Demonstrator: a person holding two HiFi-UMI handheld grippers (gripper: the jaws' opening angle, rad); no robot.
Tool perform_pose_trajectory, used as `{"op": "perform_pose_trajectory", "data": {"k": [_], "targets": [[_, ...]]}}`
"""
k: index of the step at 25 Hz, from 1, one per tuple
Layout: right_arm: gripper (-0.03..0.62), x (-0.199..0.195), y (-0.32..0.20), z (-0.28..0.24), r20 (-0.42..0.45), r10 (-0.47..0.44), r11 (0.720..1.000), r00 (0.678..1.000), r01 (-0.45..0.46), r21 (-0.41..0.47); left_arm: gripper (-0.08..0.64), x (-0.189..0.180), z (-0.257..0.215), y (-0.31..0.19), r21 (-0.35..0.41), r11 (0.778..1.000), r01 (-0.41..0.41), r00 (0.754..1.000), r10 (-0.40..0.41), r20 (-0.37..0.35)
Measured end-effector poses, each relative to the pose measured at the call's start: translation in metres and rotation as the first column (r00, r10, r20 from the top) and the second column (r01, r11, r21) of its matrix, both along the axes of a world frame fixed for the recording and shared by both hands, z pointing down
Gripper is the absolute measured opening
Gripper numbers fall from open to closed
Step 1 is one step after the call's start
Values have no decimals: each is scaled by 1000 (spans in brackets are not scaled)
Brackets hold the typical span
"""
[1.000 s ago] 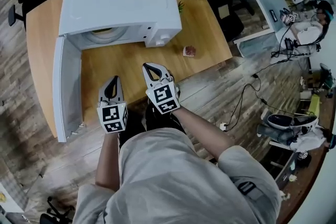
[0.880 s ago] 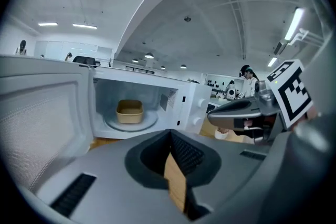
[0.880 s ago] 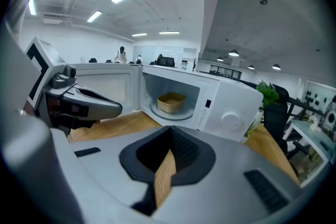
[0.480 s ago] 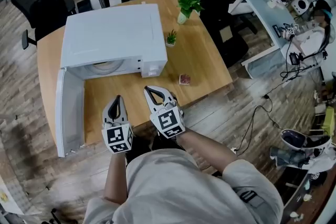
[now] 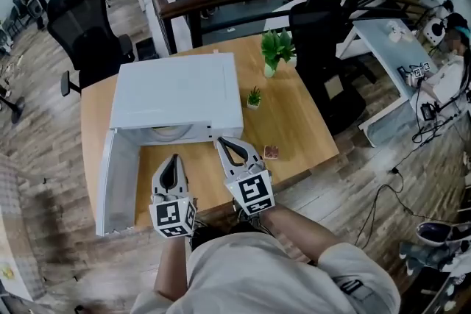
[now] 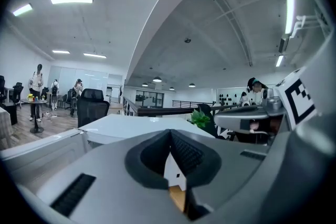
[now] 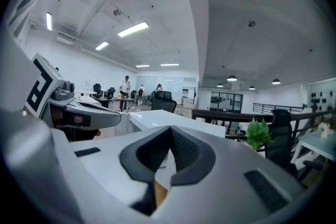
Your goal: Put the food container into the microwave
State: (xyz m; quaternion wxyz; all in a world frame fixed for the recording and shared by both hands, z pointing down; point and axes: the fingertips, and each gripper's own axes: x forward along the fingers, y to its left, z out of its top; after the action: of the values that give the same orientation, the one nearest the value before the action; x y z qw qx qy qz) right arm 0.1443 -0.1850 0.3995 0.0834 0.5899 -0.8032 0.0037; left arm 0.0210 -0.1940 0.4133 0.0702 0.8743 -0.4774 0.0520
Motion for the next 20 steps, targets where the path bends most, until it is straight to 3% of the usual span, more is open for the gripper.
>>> {"op": "perform_pose_trajectory", "data": {"k": [5,11,20], "targets": [[3,4,-12,-35,15,1,997,1000,-2,72,11,5,-42,-10,82,997,-1,1000,2,-19],[3,-4,-11,-57,35,-20,993,999,16,117,11,0,-63,-10,128,992,6,1000,-2,-28],[3,-8,-9,-65,43,-23,991,999,17,136,11,-2,-69,-4,142,990,-1,999,7,-43]]}}
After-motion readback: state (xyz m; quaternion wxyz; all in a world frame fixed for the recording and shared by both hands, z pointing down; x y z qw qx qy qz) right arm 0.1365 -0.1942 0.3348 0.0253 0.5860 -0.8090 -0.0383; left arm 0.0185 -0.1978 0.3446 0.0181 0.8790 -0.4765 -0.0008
